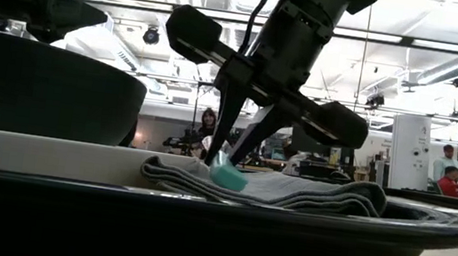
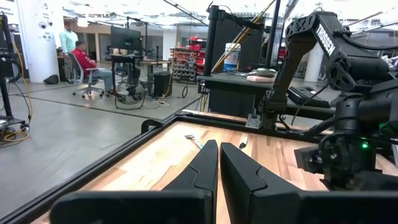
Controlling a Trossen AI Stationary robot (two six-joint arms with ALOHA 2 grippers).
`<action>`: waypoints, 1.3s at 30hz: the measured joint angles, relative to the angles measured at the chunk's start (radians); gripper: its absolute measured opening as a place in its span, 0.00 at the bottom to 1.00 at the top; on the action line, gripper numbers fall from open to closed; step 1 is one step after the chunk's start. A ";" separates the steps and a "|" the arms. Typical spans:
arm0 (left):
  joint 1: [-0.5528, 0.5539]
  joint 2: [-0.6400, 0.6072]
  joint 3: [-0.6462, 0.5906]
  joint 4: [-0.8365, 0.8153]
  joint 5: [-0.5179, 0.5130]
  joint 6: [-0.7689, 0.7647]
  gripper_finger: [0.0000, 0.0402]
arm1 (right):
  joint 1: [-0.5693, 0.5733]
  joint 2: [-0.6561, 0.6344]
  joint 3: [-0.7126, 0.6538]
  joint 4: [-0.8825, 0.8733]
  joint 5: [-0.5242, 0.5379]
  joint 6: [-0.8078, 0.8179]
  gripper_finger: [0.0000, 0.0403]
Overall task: Set up tray
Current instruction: Put the green spoon on top of the gray napkin, then put the white and green fork on the gray napkin to the right of the green spoon
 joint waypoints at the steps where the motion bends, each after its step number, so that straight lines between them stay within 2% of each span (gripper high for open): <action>1: 0.000 0.000 0.000 0.000 0.000 0.000 0.00 | 0.000 0.000 -0.001 -0.001 0.000 0.001 0.08; 5: 0.000 0.000 0.000 0.000 0.000 0.000 0.00 | -0.002 0.000 -0.002 0.000 0.000 0.007 0.11; 16: 0.000 0.000 0.000 0.000 0.000 0.000 0.00 | -0.003 -0.001 0.009 0.000 -0.001 0.016 0.43; 20: 0.000 0.000 0.000 0.000 0.000 0.000 0.00 | -0.008 -0.026 0.044 0.001 0.009 -0.068 0.48; 24: 0.000 0.000 0.000 0.000 0.000 0.000 0.00 | -0.037 -0.071 0.102 -0.017 0.025 -0.223 0.48; 26: 0.000 0.000 0.000 0.001 0.000 0.000 0.00 | -0.053 -0.095 0.141 -0.092 0.003 -0.292 0.46; 29: 0.000 0.000 0.000 0.001 -0.001 0.000 0.00 | -0.072 -0.119 0.220 -0.307 -0.030 -0.427 0.45; 35: 0.000 0.000 0.000 0.001 0.000 0.000 0.00 | -0.093 -0.148 0.359 -0.760 0.048 -0.743 0.44; 39: 0.000 0.000 0.000 0.001 0.000 0.000 0.00 | -0.140 -0.148 0.380 -0.942 0.059 -0.934 0.44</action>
